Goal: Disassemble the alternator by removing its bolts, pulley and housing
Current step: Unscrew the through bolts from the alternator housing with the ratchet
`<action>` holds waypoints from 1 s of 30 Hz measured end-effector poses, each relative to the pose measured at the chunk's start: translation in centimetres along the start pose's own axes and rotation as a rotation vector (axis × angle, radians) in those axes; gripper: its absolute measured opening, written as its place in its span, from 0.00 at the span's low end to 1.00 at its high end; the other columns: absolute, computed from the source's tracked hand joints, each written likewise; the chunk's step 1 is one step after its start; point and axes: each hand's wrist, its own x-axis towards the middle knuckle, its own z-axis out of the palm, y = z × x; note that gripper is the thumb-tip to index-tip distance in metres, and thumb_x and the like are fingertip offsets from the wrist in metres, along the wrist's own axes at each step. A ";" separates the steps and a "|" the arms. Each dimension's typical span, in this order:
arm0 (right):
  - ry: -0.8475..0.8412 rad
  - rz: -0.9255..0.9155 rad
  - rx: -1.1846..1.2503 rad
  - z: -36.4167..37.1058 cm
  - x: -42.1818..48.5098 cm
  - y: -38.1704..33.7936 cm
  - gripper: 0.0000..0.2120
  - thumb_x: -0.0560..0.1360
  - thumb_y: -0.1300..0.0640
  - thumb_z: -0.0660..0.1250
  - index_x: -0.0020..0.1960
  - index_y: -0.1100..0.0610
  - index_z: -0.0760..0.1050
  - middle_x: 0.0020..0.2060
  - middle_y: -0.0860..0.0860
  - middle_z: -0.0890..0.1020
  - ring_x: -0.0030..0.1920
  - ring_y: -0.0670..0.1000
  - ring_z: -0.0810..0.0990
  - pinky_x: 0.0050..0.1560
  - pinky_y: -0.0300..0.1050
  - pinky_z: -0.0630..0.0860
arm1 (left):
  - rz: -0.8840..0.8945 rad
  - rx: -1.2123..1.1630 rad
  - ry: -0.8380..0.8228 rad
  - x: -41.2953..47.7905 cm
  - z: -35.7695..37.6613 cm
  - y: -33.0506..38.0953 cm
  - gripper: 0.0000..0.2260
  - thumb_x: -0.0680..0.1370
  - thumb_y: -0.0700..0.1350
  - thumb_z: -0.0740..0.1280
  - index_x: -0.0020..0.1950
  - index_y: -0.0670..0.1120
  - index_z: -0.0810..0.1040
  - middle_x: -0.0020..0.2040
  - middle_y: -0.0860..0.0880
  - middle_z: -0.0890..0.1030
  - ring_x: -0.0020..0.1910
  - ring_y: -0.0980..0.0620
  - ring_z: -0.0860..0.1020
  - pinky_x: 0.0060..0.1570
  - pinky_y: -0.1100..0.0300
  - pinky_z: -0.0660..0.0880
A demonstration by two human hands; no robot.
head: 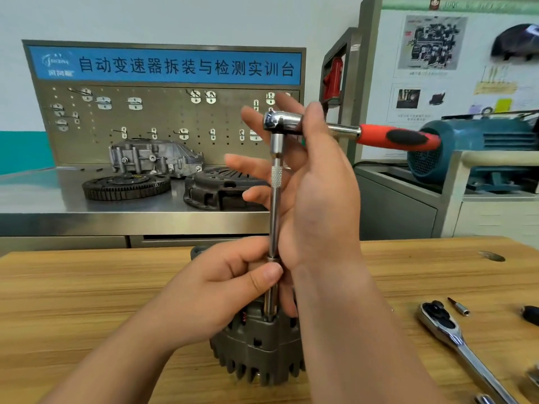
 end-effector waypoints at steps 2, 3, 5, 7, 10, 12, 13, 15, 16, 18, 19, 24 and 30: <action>-0.033 -0.099 -0.083 0.2 -0.1 0.1 0.13 0.82 0.51 0.57 0.63 0.52 0.75 0.57 0.55 0.82 0.38 0.51 0.83 0.25 0.36 0.76 | 0.006 -0.021 -0.015 0.0 0.0 0.1 0.15 0.76 0.55 0.67 0.52 0.43 0.80 0.44 0.44 0.84 0.45 0.52 0.82 0.46 0.62 0.78; -0.054 -0.141 -0.118 0.3 -0.2 0.1 0.13 0.82 0.53 0.58 0.63 0.52 0.76 0.57 0.55 0.81 0.40 0.51 0.83 0.26 0.35 0.76 | 0.009 -0.027 -0.025 0.0 0.0 0.2 0.14 0.77 0.54 0.67 0.52 0.44 0.80 0.45 0.47 0.84 0.45 0.54 0.82 0.46 0.64 0.78; -0.083 -0.185 -0.154 0.5 -0.2 0.1 0.12 0.81 0.57 0.60 0.61 0.53 0.77 0.57 0.56 0.81 0.43 0.52 0.83 0.27 0.35 0.76 | 0.009 -0.024 -0.025 -0.1 0.0 0.3 0.16 0.76 0.54 0.67 0.53 0.42 0.78 0.45 0.47 0.84 0.45 0.55 0.82 0.45 0.65 0.77; -0.088 -0.210 -0.181 0.4 -0.2 0.0 0.11 0.81 0.58 0.61 0.61 0.54 0.77 0.55 0.54 0.81 0.45 0.52 0.82 0.28 0.35 0.75 | 0.017 -0.006 -0.014 -0.1 0.0 0.4 0.17 0.76 0.55 0.68 0.54 0.41 0.77 0.45 0.45 0.84 0.44 0.55 0.82 0.45 0.66 0.77; -0.081 -0.216 -0.195 0.1 -0.1 -0.2 0.11 0.81 0.58 0.61 0.60 0.53 0.77 0.52 0.51 0.81 0.44 0.52 0.82 0.28 0.36 0.75 | 0.015 0.012 0.004 0.0 0.2 0.4 0.20 0.75 0.57 0.68 0.56 0.41 0.77 0.44 0.38 0.83 0.44 0.52 0.83 0.46 0.64 0.78; -0.080 -0.192 -0.158 0.2 -0.1 -0.1 0.12 0.82 0.57 0.59 0.61 0.53 0.77 0.56 0.54 0.82 0.40 0.50 0.83 0.27 0.35 0.75 | 0.020 0.017 0.011 -0.1 0.2 0.5 0.20 0.75 0.57 0.68 0.56 0.41 0.77 0.44 0.37 0.82 0.44 0.52 0.83 0.46 0.63 0.78; -0.077 -0.170 -0.127 0.2 -0.1 0.0 0.13 0.82 0.56 0.58 0.62 0.54 0.76 0.59 0.54 0.81 0.38 0.50 0.83 0.26 0.35 0.75 | 0.022 0.016 0.012 -0.1 0.2 0.5 0.20 0.75 0.57 0.67 0.55 0.41 0.77 0.45 0.37 0.82 0.44 0.51 0.82 0.46 0.63 0.78; -0.062 -0.108 -0.048 0.3 -0.1 0.2 0.13 0.83 0.53 0.56 0.61 0.54 0.76 0.61 0.53 0.80 0.33 0.50 0.83 0.25 0.35 0.73 | 0.026 0.012 0.017 -0.2 0.2 0.7 0.20 0.76 0.57 0.66 0.55 0.40 0.77 0.46 0.41 0.83 0.45 0.52 0.83 0.46 0.63 0.78; -0.053 -0.071 -0.011 0.3 0.0 0.2 0.13 0.83 0.52 0.55 0.60 0.54 0.75 0.60 0.53 0.81 0.31 0.50 0.82 0.24 0.35 0.73 | 0.027 0.013 0.021 -0.2 0.2 0.7 0.21 0.76 0.57 0.66 0.55 0.39 0.77 0.46 0.40 0.84 0.45 0.51 0.83 0.46 0.63 0.78; -0.043 0.007 0.038 0.1 0.1 0.3 0.16 0.82 0.49 0.54 0.59 0.55 0.75 0.56 0.53 0.83 0.29 0.50 0.82 0.23 0.35 0.73 | 0.028 0.020 0.026 -0.1 0.2 0.5 0.23 0.76 0.58 0.66 0.55 0.37 0.76 0.46 0.35 0.82 0.45 0.47 0.82 0.47 0.60 0.79; -0.039 0.035 0.047 0.0 0.2 0.3 0.16 0.82 0.47 0.53 0.59 0.55 0.74 0.53 0.52 0.85 0.28 0.50 0.81 0.23 0.35 0.73 | 0.029 0.024 0.032 0.0 0.3 0.4 0.23 0.76 0.58 0.67 0.55 0.37 0.76 0.45 0.33 0.81 0.45 0.46 0.81 0.47 0.59 0.79; -0.013 -0.125 -0.138 0.0 -0.1 0.4 0.14 0.82 0.50 0.56 0.64 0.51 0.74 0.55 0.55 0.83 0.33 0.49 0.83 0.25 0.35 0.75 | 0.025 0.061 0.036 0.1 0.2 0.2 0.18 0.77 0.56 0.66 0.54 0.41 0.78 0.45 0.37 0.82 0.44 0.45 0.82 0.47 0.60 0.79; -0.047 -0.313 -0.248 0.6 -0.3 0.7 0.14 0.80 0.55 0.59 0.65 0.53 0.75 0.57 0.51 0.81 0.37 0.50 0.83 0.27 0.34 0.75 | 0.042 0.063 0.033 0.1 0.1 0.2 0.18 0.76 0.56 0.67 0.54 0.42 0.78 0.45 0.35 0.80 0.45 0.50 0.81 0.47 0.63 0.77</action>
